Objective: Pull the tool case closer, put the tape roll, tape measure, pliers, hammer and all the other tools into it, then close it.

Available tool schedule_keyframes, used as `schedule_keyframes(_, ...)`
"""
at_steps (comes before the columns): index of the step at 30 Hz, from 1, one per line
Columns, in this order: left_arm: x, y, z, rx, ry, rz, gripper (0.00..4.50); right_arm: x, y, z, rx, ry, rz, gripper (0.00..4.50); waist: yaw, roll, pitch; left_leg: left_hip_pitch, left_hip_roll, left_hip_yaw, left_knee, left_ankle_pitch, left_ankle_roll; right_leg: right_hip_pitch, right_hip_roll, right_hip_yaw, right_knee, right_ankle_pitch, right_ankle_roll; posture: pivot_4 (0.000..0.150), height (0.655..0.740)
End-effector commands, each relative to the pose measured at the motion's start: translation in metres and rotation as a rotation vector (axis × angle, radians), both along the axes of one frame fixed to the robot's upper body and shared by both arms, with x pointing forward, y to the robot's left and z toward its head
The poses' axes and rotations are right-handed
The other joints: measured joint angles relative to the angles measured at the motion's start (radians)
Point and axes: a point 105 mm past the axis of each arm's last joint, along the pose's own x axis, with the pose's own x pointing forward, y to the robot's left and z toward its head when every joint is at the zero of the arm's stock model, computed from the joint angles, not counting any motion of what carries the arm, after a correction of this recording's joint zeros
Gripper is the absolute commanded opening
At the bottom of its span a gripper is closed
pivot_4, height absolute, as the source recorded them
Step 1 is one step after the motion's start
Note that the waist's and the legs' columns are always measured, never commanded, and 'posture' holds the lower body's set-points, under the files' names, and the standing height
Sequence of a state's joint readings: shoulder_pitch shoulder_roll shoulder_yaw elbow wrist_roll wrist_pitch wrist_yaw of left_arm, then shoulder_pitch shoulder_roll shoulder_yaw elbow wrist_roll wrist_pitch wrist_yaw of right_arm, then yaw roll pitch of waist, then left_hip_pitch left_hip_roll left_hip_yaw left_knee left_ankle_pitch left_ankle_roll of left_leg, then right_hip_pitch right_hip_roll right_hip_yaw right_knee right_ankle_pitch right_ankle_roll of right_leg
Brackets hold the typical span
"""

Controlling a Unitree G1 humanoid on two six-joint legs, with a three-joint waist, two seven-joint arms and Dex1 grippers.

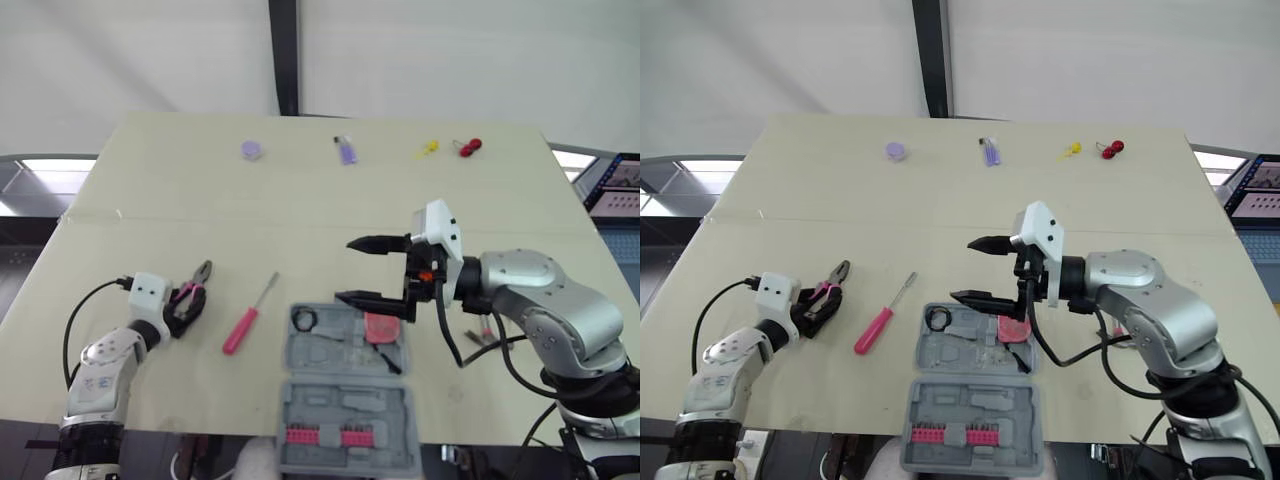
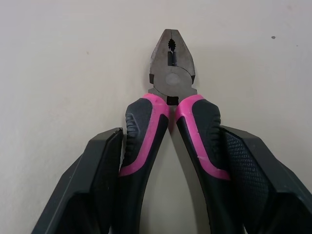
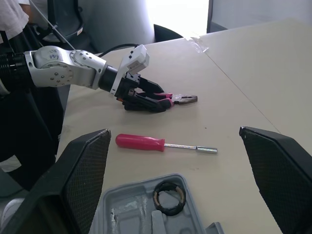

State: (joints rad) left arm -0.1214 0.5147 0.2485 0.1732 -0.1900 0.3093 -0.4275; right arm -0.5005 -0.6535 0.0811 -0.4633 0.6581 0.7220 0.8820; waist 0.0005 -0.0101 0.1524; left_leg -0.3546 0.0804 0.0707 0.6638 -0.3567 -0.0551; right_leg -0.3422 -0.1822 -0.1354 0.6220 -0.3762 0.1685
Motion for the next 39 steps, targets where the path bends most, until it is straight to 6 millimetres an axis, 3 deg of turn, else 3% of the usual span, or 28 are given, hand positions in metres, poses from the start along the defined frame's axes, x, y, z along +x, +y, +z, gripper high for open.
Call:
schedule_keyframes(1, 0.001, 0.013, 0.018, -0.001, -0.063, 0.017, 2.62, -0.002, -0.001, 0.014, 0.026, -0.059, 0.022, 4.50, -0.002, 0.000, 0.000, 0.000, 0.000, 0.000, 0.000, 0.000, 0.000, 0.000, 0.000, 0.000, 0.000, 0.000, 0.000, 0.150, 0.7400)
schedule_keyframes(5, 0.005, 0.006, 0.068, 0.014, -0.188, -0.124, 2.62, 0.003, 0.000, 0.018, 0.023, -0.106, 0.016, 4.50, -0.005, -0.004, 0.003, -0.001, 0.000, 0.000, -0.001, 0.000, 0.000, -0.002, 0.000, 0.000, 0.000, 0.000, 0.000, 0.150, 0.7400)
schedule_keyframes(8, 0.005, -0.021, 0.104, -0.012, -0.260, -0.322, 2.62, 0.006, 0.005, 0.019, 0.013, -0.120, 0.037, 4.50, -0.004, -0.004, 0.003, -0.001, 0.000, 0.000, -0.001, 0.000, 0.000, -0.002, 0.000, 0.000, 0.000, 0.000, 0.000, 0.150, 0.7400)
schedule_keyframes(11, 0.004, -0.048, 0.122, 0.050, -0.261, -0.515, 2.62, 0.010, 0.011, 0.020, -0.013, -0.143, 0.054, 4.50, -0.002, -0.004, 0.003, -0.001, 0.000, 0.000, 0.000, 0.000, 0.000, -0.002, 0.000, 0.000, 0.000, 0.000, 0.000, 0.150, 0.7400)
schedule_keyframes(16, 0.005, -0.103, 0.114, 0.185, -0.164, -0.849, 2.62, 0.020, 0.024, 0.014, -0.220, -0.245, 0.078, 4.50, -0.005, -0.003, 0.004, -0.001, 0.000, 0.001, -0.001, 0.000, 0.000, -0.003, 0.000, 0.000, 0.000, 0.000, 0.000, 0.150, 0.7400)
schedule_keyframes(22, 0.006, -0.147, 0.108, 0.233, -0.143, -1.095, 2.62, 0.029, 0.042, 0.002, -0.378, -0.265, 0.109, 4.50, -0.013, -0.003, 0.004, -0.002, 0.000, 0.005, 0.000, 0.000, 0.000, -0.007, 0.000, 0.000, 0.001, 0.000, 0.000, 0.150, 0.7400)
schedule_keyframes(30, -0.002, -0.174, 0.110, 0.219, -0.172, -1.231, 2.62, 0.031, 0.045, -0.018, -0.473, -0.203, 0.106, 4.50, -0.032, -0.003, 0.004, -0.005, 0.000, 0.006, 0.001, 0.000, 0.000, -0.013, 0.000, 0.000, 0.004, 0.000, 0.000, 0.150, 0.7400)
schedule_keyframes(39, -0.007, -0.174, 0.111, 0.217, -0.183, -1.239, 2.62, 0.037, 0.042, -0.028, -0.521, -0.188, 0.090, 4.50, -0.031, -0.003, 0.004, -0.005, 0.000, 0.006, 0.001, 0.000, 0.000, -0.013, 0.000, 0.000, 0.005, 0.000, 0.000, 0.150, 0.7400)
